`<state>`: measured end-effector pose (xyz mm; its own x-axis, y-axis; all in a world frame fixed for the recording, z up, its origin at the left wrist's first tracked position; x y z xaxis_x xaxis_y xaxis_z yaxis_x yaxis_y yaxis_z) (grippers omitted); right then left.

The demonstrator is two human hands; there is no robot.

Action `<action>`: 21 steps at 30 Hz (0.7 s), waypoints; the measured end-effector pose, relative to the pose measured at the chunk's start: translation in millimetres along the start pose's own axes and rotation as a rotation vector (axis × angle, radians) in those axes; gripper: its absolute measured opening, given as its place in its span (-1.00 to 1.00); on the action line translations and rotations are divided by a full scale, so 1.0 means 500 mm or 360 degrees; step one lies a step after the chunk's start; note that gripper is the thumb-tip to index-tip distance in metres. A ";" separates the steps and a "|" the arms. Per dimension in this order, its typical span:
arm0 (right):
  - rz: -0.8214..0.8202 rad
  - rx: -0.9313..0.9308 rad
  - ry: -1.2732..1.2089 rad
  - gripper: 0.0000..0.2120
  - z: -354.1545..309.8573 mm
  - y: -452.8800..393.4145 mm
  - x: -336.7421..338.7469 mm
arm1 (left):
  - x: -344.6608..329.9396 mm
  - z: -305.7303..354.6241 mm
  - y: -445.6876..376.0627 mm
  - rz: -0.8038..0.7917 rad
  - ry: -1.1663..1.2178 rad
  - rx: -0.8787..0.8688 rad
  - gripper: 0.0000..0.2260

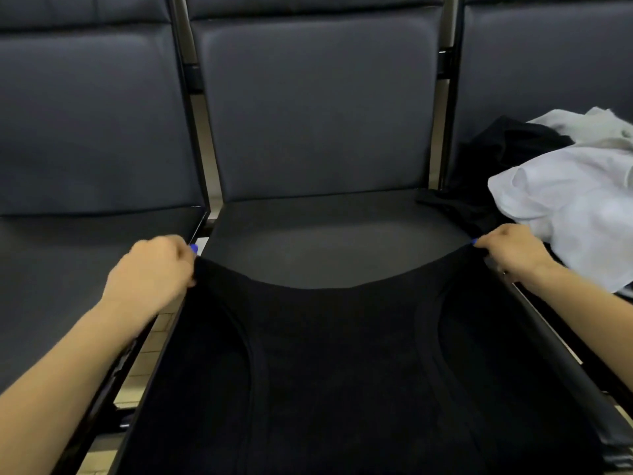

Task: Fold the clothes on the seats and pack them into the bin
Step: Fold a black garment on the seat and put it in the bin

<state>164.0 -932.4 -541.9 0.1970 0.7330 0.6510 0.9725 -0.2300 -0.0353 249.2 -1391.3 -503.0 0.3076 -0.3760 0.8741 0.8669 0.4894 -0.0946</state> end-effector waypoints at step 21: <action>-0.0125 0.0120 0.0052 -0.84 0.044 -0.016 -0.004 | -0.116 -0.072 -0.060 0.0114 0.0698 0.0492 -0.81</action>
<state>158.7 -918.2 -559.6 0.1166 0.7253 0.6785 0.9917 -0.1229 -0.0390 219.5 -1412.3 -567.8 0.5540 -0.5939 0.5834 0.7021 0.7099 0.0559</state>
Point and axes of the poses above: each hand's wrist, its own y-axis away from the middle knuckle, its own x-axis out of the back of the hand, z = x × y, the point moved 5 cm from there along -y, towards the middle knuckle, and after that the axes turned 9 degrees about x, right-handed, at the moved point
